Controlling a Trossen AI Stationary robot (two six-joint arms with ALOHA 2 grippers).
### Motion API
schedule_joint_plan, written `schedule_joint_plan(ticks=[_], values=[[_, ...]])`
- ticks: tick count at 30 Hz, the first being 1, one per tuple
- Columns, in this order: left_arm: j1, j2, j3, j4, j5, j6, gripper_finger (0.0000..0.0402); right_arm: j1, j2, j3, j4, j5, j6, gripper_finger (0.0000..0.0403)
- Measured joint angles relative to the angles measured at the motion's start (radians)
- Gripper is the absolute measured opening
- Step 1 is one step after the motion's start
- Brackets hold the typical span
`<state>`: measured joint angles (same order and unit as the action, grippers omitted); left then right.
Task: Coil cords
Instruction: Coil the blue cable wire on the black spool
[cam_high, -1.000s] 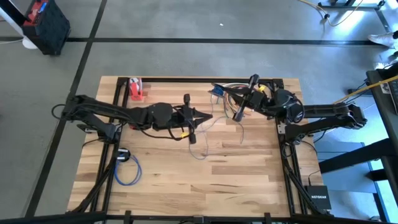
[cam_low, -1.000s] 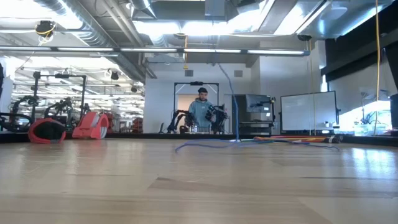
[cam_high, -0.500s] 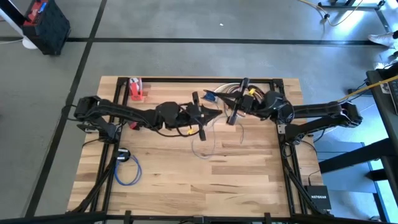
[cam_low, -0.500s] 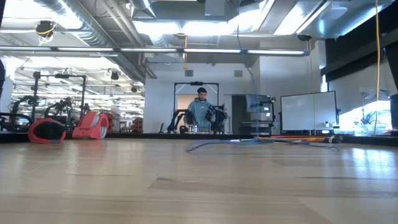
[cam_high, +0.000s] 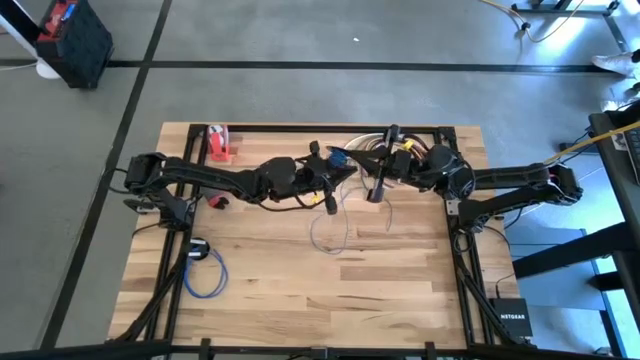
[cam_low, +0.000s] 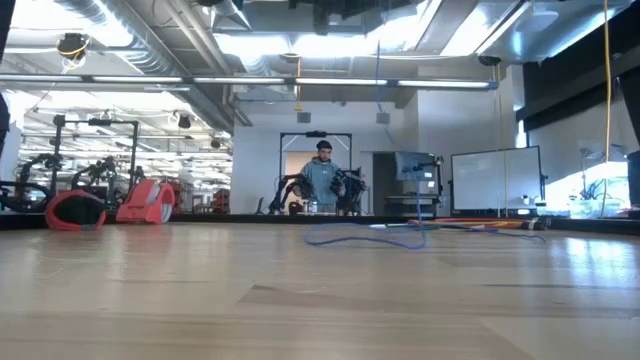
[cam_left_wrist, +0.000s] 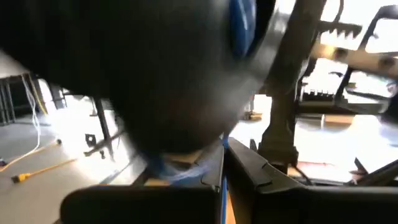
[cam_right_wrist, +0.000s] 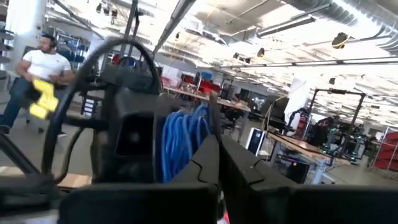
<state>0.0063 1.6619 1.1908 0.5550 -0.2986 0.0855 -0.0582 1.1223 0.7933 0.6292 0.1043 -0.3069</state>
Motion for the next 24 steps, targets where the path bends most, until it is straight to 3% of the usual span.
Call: schedule_joint_plan(ticks=[5,16,24], values=[[0.0,0.003,0.0,-0.116,-0.01,-0.007,0.0001,0.0,-0.081,0.0,-0.018,0.0,-0.003,0.0005],[-0.001,-0.003,0.004,-0.169,-0.026,0.025,0.0001,0.0,-0.287,-0.004,-0.212,0.007,-0.013,0.0005],[0.003,-0.003,0.003,-0.184,-0.023,0.047,0.0001,-0.001,-0.339,0.096,-0.469,0.006,-0.015,0.0005]])
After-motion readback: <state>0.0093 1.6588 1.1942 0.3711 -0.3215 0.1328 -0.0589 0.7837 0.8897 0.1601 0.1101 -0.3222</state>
